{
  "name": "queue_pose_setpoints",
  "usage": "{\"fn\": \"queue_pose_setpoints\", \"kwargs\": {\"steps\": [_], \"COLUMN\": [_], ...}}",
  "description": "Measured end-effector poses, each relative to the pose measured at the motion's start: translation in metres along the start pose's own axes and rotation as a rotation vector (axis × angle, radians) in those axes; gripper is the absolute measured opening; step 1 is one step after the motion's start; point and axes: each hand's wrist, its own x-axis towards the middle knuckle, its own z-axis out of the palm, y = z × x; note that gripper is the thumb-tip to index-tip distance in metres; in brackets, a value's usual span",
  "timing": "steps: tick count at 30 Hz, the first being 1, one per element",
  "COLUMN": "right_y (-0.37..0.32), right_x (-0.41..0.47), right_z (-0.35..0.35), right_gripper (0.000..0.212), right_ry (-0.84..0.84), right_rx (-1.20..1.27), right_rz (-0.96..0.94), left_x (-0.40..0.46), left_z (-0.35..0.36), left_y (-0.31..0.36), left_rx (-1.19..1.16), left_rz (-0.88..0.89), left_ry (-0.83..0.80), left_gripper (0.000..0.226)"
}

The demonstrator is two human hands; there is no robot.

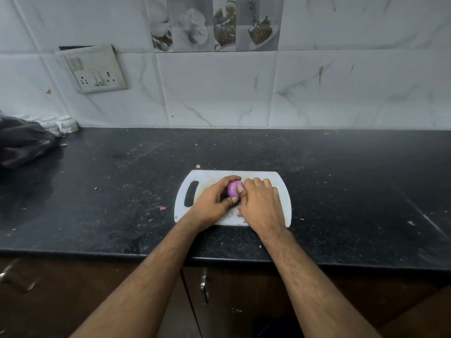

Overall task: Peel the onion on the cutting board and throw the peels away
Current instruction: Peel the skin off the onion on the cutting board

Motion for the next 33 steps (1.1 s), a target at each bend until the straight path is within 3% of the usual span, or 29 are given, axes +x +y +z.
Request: {"fn": "queue_pose_setpoints", "kwargs": {"steps": [11, 14, 17, 19, 22, 24, 27, 33], "right_y": [0.005, 0.011, 0.023, 0.022, 0.012, 0.01, 0.012, 0.013], "right_x": [0.002, 0.001, 0.001, 0.002, 0.002, 0.001, 0.0, 0.0], "right_z": [-0.006, -0.006, -0.006, -0.006, -0.001, -0.002, -0.01, -0.012], "right_gripper": [0.021, 0.03, 0.035, 0.033, 0.01, 0.018, 0.01, 0.009], "right_ry": [-0.036, 0.006, 0.166, 0.188, 0.065, 0.044, 0.067, 0.074], "right_rx": [0.229, 0.497, 0.726, 0.648, 0.474, 0.503, 0.649, 0.703], "right_rz": [-0.066, 0.056, 0.232, 0.204, 0.065, 0.07, 0.069, 0.069], "left_x": [-0.001, 0.001, 0.002, 0.002, 0.001, 0.001, 0.001, -0.001], "left_z": [0.008, 0.009, 0.007, 0.006, 0.008, 0.008, 0.008, 0.008], "left_y": [0.002, 0.005, 0.005, 0.005, 0.006, 0.006, 0.006, 0.006], "left_rx": [0.02, 0.076, 0.091, 0.085, 0.079, 0.068, 0.048, 0.014], "left_rz": [-0.001, -0.016, -0.044, -0.044, -0.037, -0.04, -0.034, -0.016], "left_ry": [0.03, 0.051, 0.079, 0.081, 0.101, 0.105, 0.114, 0.086], "left_gripper": [0.057, 0.059, 0.059, 0.059, 0.06, 0.061, 0.061, 0.055]}}
